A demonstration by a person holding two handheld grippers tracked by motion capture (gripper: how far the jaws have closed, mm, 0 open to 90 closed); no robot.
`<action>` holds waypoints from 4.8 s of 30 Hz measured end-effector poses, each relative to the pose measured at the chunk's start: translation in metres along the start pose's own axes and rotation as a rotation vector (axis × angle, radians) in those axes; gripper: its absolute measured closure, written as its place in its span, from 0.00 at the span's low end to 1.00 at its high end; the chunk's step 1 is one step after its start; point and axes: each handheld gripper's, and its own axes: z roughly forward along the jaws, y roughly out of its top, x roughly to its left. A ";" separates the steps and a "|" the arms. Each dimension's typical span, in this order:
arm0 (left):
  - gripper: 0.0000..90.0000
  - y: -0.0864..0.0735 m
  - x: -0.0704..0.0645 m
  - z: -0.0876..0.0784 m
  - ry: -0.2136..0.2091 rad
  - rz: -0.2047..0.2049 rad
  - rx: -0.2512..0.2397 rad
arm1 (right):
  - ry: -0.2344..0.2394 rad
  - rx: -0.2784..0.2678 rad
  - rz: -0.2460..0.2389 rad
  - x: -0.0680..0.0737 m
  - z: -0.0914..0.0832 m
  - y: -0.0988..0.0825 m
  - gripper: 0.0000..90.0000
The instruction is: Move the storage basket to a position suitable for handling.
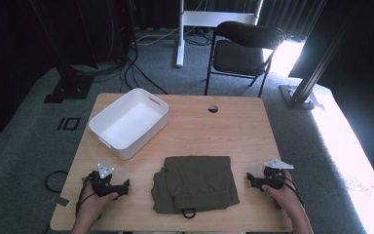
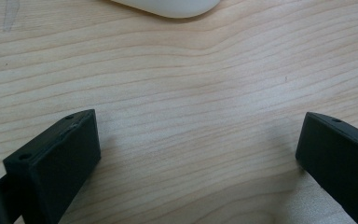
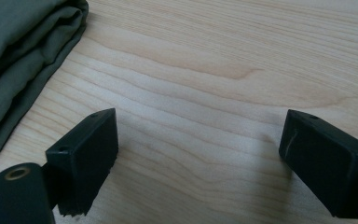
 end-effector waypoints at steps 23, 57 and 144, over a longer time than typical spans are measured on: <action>0.01 0.009 0.002 -0.001 -0.013 0.012 -0.006 | -0.009 -0.043 -0.022 0.005 0.019 0.040 0.15; 0.01 0.043 0.012 -0.013 0.000 0.003 -0.083 | 0.132 -0.146 -0.095 0.064 0.060 0.140 0.14; 0.01 0.098 0.049 0.010 0.050 -0.132 -0.194 | 0.176 -0.169 -0.253 0.190 0.155 0.258 0.16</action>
